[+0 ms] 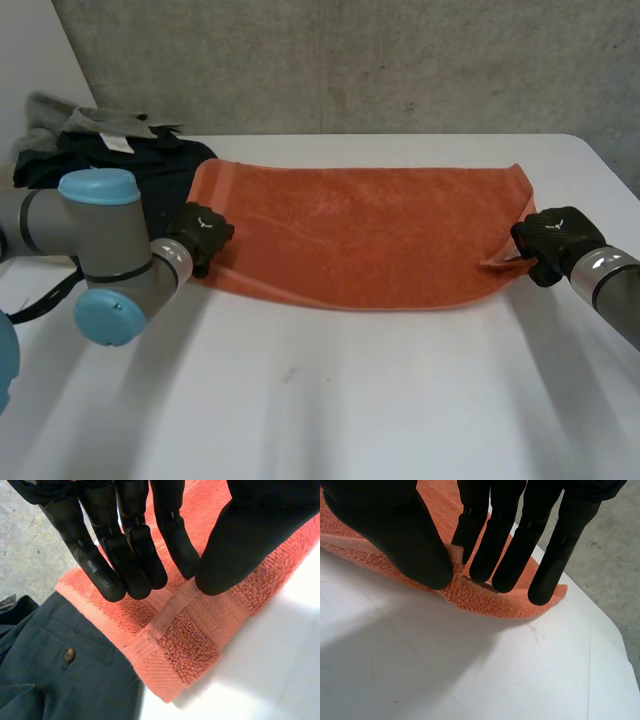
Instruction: Fold the laundry.
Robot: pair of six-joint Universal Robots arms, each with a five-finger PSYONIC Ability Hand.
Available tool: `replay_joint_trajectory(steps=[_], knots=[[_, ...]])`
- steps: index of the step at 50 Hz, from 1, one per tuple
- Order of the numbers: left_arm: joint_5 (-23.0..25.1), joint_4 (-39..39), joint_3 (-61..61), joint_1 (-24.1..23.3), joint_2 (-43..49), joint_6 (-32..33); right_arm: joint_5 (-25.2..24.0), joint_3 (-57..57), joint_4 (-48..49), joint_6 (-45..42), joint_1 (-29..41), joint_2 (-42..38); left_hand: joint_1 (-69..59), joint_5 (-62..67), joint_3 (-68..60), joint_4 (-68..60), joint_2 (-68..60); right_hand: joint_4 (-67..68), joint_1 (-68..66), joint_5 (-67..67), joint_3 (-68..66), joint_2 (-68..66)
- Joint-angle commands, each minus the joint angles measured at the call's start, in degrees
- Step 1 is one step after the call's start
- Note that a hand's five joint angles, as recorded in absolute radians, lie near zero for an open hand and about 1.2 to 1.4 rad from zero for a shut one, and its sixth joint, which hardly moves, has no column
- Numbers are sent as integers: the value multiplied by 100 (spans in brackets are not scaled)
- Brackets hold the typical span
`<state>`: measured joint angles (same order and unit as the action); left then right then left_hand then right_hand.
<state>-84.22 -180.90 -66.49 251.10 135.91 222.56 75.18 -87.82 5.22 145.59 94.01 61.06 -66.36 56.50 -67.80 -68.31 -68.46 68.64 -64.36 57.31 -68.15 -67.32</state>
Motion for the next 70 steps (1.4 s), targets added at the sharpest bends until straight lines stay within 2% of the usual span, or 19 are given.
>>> replay_joint_trajectory(steps=[1, 5, 6, 7, 10, 12, 16, 22, 27, 33, 40, 46, 47, 48, 49, 54, 59, 64, 70], knots=[[-42, 530, -417, -9, -582, -221, -100, 10, -590, -302, -32, 169, -1364, 1350, -1220, -1169, -1154, 1136, -1564, 1269, -1185, -1268], [-50, 556, -681, -9, -837, -362, -135, 115, -1548, -926, -137, 239, -1364, 1350, -1220, -1169, -1154, 1136, -1564, 1269, -1185, -1268], [-59, 548, -707, -17, -864, -371, -135, 168, -1707, -1023, -146, 248, -1364, 1350, -1220, -1169, -1154, 601, -1029, 734, -649, -733], [-51, 530, -751, -9, -864, -380, -144, 282, -1934, -1215, -181, 266, -1364, 1350, -1220, -1169, -1154, -1736, 1308, -1603, 1687, 1604], [-59, 477, -760, 0, -820, -371, -118, 449, -1954, -1340, -155, 240, -1364, 1350, -1220, -1169, -1154, -2598, 2170, -2465, 2549, 2465], [-68, 460, -743, 35, -759, -362, -144, 590, -1867, -1340, -111, 248, -1364, 1350, -1220, -1169, -1154, -4060, 3632, -3927, 4011, 3928], [-42, 460, -725, 79, -715, -371, -267, 810, -1708, -1331, -50, 257, -1364, 1350, -1220, -1169, -1154, -4132, 3704, -3999, 4083, 3999], [-42, 433, -725, 158, -732, -380, -917, 1170, -1638, -1594, 38, 90, -1364, 1350, -1220, -1169, -1154, -4132, 3704, -3999, 4083, 3999], [-24, 363, -681, 264, -750, -397, -1690, 1556, -1769, -2926, -5, -339, -1364, 1350, -1220, -1169, -1154, -4182, 3754, -4049, 4133, 4049], [20, 363, -602, 308, -750, -459, -1560, 2259, -2698, -4501, -23, -1016, -1364, 1350, -1220, -1169, -1154, -4182, 3754, -4049, 4133, 4049], [29, 363, -471, 316, -741, -634, -1533, 2813, -3211, -5180, -6, -1702, -1364, 1350, -1220, -1169, -1154, -4048, 3620, -3915, 3999, 3916], [37, 433, -417, 325, -759, -731, -1533, 2849, -3001, -5137, -6, -1905, -1364, 1350, -1220, -1169, -1154, -3327, 2899, -3194, 3278, 3194], [37, 442, -417, 325, -767, -749, -1524, 2849, -2948, -5137, -6, -1931, -1364, 1350, -1220, -1169, -1154, -2741, 2313, -2608, 2692, 2609], [37, 468, -426, 317, -794, -775, -1515, 2832, -2826, -5111, -14, -1931, -1364, 1350, -1220, -1169, -1154, -221, -207, -88, 172, 88], [37, 494, -435, 317, -802, -784, -1489, 2832, -2729, -5076, -6, -1923, -1364, 1350, -1220, -1169, -1154, 1122, -1550, 1255, -1171, -1255], [37, 670, -584, 282, -1013, -802, -971, 2630, -2210, -3760, -111, -1581, -1364, 1350, -1220, -1169, -1154, 1136, -1564, 1269, -1185, -1268], [38, 969, -1040, 281, -1522, -775, -1014, 1972, -2296, -2729, -706, -651, -1364, 1350, -1220, -1169, -1154, 1136, -1564, 1269, -1185, -1268], [-41, 1276, -1541, 299, -1980, -758, -901, 1470, -3033, -3131, -1157, -368, -1364, 1350, -1220, -1169, -1154, 1136, -1564, 1269, -1185, -1268], [-191, 2268, -2209, 360, -2393, -512, -94, 1241, -4553, -4362, -1710, -174, -1364, 1350, -1220, -1169, -1154, 1136, -1564, 1269, -1185, -1268]])
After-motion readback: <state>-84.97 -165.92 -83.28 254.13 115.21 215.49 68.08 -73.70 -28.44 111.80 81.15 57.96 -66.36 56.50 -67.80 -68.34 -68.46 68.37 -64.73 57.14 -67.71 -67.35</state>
